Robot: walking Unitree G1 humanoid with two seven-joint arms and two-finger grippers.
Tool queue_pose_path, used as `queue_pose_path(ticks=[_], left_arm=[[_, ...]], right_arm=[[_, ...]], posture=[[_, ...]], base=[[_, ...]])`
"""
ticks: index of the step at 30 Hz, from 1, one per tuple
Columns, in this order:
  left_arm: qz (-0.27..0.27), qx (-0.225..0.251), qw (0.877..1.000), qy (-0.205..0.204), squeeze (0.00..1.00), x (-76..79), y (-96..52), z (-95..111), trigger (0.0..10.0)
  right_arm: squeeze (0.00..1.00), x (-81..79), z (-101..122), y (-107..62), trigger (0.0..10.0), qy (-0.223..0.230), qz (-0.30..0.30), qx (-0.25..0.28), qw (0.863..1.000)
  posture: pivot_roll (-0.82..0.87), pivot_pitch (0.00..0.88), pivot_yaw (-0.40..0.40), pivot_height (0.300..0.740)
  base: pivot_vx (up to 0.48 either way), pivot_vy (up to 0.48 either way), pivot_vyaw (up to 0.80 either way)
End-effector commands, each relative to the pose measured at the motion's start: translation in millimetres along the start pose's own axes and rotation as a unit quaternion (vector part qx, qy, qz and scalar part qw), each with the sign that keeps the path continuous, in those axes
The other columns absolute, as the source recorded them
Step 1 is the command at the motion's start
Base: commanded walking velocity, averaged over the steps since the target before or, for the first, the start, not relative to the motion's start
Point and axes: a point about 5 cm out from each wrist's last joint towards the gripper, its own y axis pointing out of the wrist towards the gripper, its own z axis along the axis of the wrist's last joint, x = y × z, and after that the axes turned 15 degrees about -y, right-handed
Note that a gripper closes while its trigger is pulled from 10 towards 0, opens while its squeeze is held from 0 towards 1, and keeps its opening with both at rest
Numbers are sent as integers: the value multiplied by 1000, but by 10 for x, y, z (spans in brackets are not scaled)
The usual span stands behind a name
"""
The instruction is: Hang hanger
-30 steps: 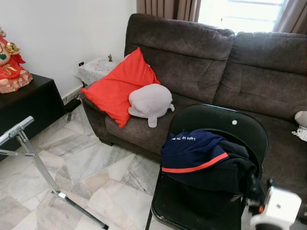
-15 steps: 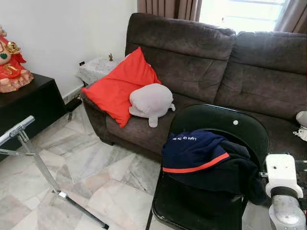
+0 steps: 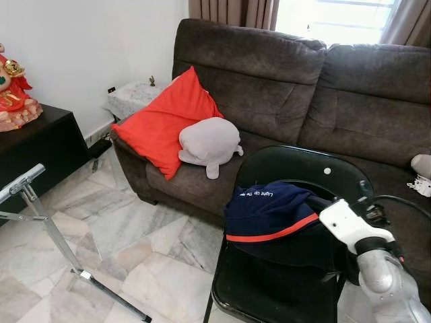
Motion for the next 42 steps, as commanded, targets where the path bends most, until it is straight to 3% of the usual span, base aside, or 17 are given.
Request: queue_pose_path(ticks=[1,9,20,31,36,42], left_arm=[[-14,1,1000,0,0,59,12,27,10000],[-15,0,1000,-1,0,59,12,25,10000],[-16,-1,1000,-1,0,57,11,20,10000],[-15,-1,1000,-1,0,55,11,20,10000],[-17,-2,1000,-1,0,54,10,21,10000],[-17,-1,1000,-1,0,53,10,24,10000]], right_arm=[[0,4,21,24,10000,-9,14,1,1000],[0,-209,72,-42,10000,-16,73,19,997],[0,-359,164,-92,10000,-26,132,46,990],[0,-281,319,-191,10000,-9,101,74,992],[0,-355,393,-325,10000,-5,127,100,987],[0,-391,432,-320,10000,-15,143,115,983]], posture=[[22,0,8,740],[25,0,8,740],[24,0,6,740],[26,0,4,740],[18,0,6,740],[23,0,4,740]], base=[[0,0,0],[0,0,0],[0,0,0],[0,0,0],[0,0,0],[0,0,0]])
